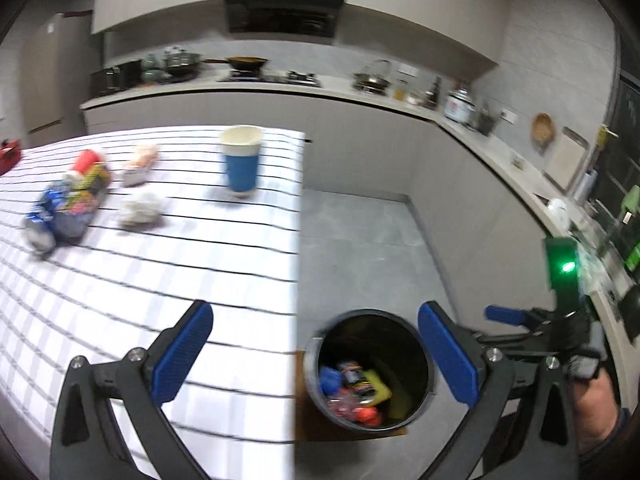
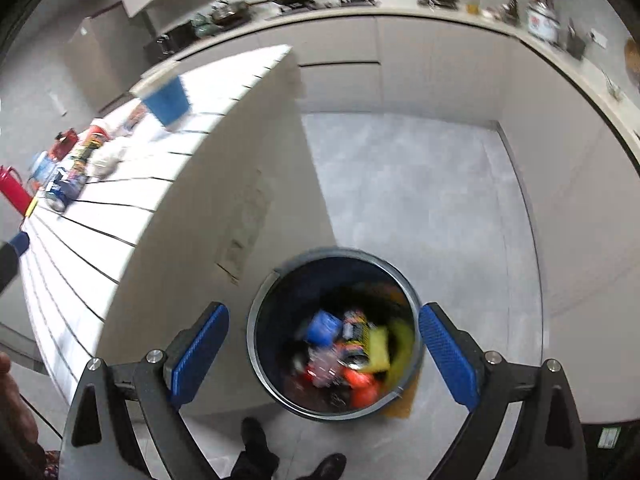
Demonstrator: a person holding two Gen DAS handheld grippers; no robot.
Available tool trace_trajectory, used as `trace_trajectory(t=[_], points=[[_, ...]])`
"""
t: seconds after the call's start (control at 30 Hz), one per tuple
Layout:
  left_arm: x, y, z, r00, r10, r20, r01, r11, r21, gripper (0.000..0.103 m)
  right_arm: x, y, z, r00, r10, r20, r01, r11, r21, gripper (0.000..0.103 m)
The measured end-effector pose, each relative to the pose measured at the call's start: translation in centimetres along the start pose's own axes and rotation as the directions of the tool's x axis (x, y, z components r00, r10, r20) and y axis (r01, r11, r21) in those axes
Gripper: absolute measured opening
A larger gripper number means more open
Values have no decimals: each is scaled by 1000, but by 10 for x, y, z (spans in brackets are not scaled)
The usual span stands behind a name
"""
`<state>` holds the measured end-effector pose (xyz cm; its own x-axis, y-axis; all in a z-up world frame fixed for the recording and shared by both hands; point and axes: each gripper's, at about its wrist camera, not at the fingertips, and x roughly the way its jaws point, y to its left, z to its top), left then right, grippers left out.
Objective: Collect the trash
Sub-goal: 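Withdraw both tools from the bin back toward the cans and tissue, then grasp the blue Pepsi can with the left tool while the right tool grasps the white tissue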
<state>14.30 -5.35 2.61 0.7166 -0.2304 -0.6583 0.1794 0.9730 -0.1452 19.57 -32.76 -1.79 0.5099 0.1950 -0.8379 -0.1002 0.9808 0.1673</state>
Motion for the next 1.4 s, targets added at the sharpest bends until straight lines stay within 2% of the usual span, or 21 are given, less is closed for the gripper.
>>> trace_trajectory(t=[0.1,0.23,0.43,0.7,0.87,1.07,1.3,1.4], points=[[-9,31,-2,999,50,12,-50,998,-27,103,-4,30,10,999,24,24,-23,999,-27,97],[-20,80,-8,988,152,26,-150,987,-64,102,-9,73,23,997,54,56,-51,997,-64,97],[-26,161,-9,980,200,26,-192,965,-180,101,-5,134,39,994,79,70,-70,990,-122,97],[-17,238,-1,968,250,16,-242,948,-208,99,11,203,64,991,108,81,-93,983,-160,97],[2,277,14,969,246,7,-239,948,-210,97,33,244,84,990,117,76,-103,980,-169,97],[27,314,30,979,201,-10,-199,958,-209,91,65,279,103,992,107,61,-96,983,-157,97],[52,336,60,990,142,-10,-141,969,-203,90,86,291,126,993,89,72,-80,990,-115,97],[65,343,67,993,117,-30,-121,972,-201,85,97,298,136,994,86,74,-78,992,-100,97]])
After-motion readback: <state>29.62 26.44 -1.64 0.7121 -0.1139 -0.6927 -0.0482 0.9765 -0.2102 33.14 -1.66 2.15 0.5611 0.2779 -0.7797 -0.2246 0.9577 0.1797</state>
